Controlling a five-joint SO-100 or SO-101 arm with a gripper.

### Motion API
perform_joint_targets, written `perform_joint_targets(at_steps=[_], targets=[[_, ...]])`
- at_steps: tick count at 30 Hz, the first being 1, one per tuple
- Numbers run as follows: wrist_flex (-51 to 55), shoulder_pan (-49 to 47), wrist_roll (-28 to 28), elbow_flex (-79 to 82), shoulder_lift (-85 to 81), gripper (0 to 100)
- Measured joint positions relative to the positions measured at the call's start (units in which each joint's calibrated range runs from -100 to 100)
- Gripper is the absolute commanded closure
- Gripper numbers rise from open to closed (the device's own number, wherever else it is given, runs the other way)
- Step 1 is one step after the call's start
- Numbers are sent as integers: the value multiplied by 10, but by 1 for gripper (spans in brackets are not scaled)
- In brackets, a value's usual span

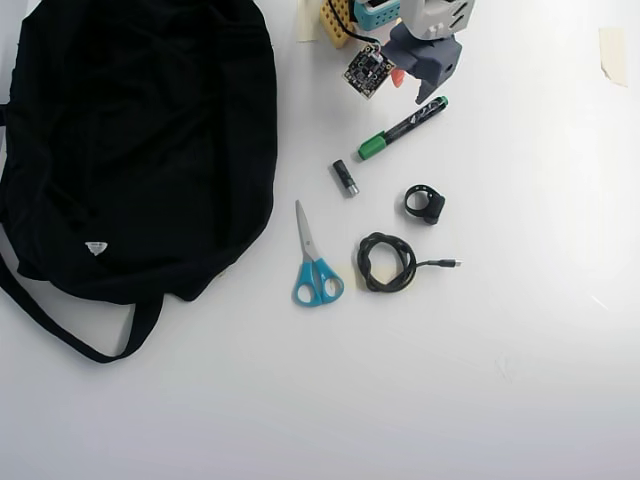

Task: Put the green marker into the black bag

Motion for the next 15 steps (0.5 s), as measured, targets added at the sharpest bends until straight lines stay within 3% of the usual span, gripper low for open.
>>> perform_joint_targets(at_steps=[4, 15], targets=[[-6, -16, 0, 3, 1, 65], [-9, -16, 0, -91, 198, 65]])
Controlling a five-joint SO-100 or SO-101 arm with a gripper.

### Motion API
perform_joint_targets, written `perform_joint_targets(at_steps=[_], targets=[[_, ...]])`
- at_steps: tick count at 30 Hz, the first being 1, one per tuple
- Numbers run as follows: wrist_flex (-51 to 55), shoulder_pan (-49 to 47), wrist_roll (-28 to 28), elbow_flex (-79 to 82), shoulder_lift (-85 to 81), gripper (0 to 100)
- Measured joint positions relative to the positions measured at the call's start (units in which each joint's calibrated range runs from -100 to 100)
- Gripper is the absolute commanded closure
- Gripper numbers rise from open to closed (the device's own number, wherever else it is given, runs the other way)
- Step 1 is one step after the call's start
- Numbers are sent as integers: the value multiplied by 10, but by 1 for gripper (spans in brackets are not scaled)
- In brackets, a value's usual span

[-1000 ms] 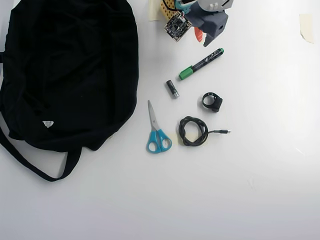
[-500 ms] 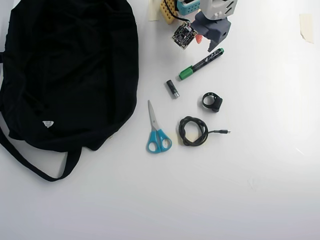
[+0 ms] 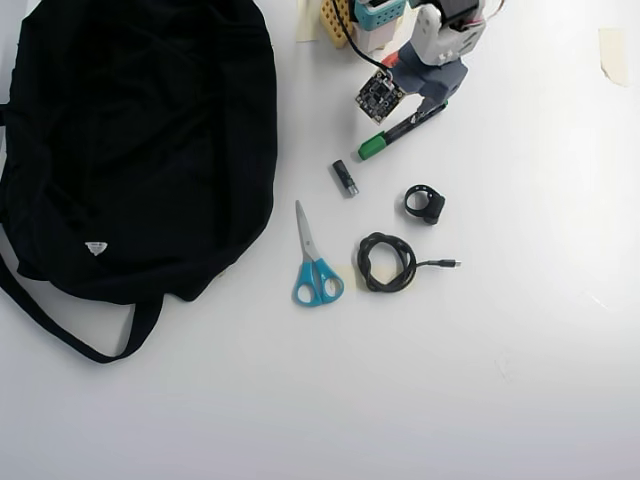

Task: Put the green marker into the black bag

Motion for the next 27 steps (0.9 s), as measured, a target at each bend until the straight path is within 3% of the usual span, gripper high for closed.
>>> perform_joint_targets(at_steps=[7, 27], targets=[[-1, 1, 0, -95, 120, 65], [-143, 14, 23, -32, 164, 65]])
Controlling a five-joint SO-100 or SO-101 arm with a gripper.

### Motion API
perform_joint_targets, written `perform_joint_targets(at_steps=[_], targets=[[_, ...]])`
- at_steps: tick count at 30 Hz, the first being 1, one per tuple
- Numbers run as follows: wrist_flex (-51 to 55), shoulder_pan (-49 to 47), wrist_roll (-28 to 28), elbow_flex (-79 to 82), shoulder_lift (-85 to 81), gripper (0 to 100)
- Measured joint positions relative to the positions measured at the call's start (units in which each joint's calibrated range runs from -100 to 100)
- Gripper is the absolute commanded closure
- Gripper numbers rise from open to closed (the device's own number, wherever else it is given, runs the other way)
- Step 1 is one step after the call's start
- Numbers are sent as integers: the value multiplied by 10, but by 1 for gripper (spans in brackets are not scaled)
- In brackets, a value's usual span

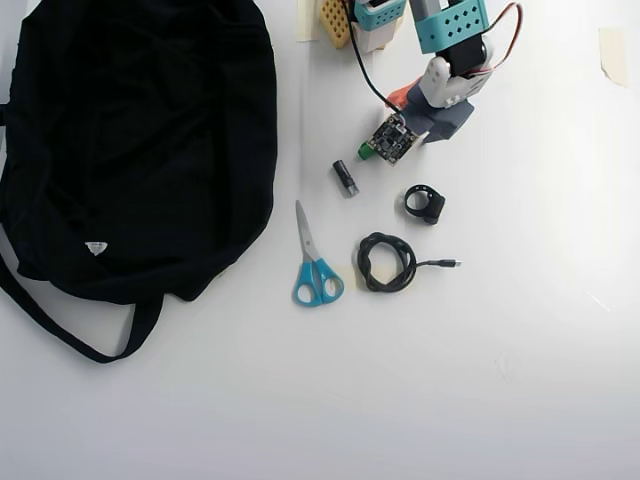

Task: Put the green marker into the black bag

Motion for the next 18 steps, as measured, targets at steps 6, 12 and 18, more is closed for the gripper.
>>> perform_joint_targets(at_steps=[6, 12, 18], targets=[[-66, 4, 0, 37, -11, 65], [-68, 3, 0, 43, -6, 65], [-70, 7, 0, 53, -6, 68]])
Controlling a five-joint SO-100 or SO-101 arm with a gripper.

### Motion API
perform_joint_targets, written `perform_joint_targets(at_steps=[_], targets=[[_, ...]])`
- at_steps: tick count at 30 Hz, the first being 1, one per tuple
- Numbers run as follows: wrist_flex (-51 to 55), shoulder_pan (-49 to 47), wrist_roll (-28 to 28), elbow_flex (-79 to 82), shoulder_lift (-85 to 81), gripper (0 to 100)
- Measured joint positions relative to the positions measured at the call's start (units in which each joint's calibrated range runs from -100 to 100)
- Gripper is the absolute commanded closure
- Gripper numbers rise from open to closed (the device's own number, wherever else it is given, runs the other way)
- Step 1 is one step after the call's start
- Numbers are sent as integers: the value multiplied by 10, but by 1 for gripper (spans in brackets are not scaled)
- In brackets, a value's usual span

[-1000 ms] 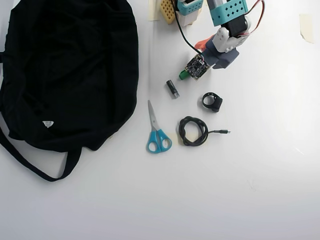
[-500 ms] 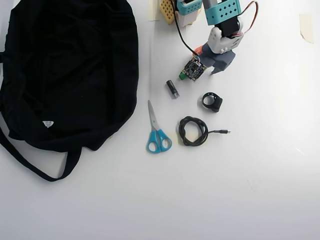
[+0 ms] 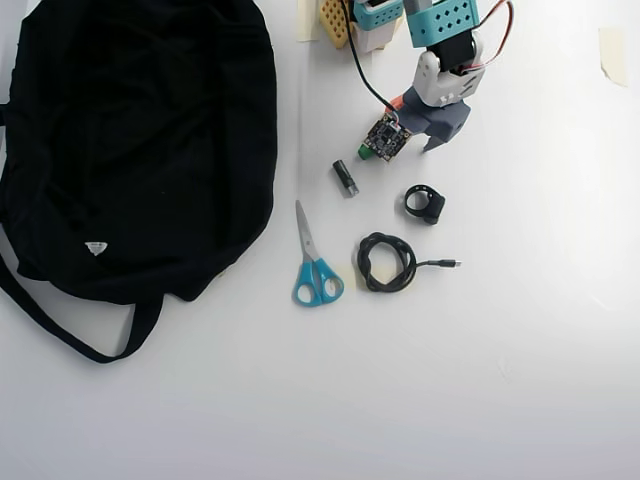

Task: Put the green marker into the black bag

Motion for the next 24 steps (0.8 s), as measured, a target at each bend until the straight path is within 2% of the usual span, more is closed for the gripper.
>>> perform_joint_targets(at_steps=[5, 9, 17, 20, 24], targets=[[2, 9, 0, 2, -1, 83], [0, 15, 0, 2, -1, 90], [-1, 20, 0, 4, 1, 94], [-1, 20, 0, 4, 1, 98], [-1, 20, 0, 5, 1, 98]])
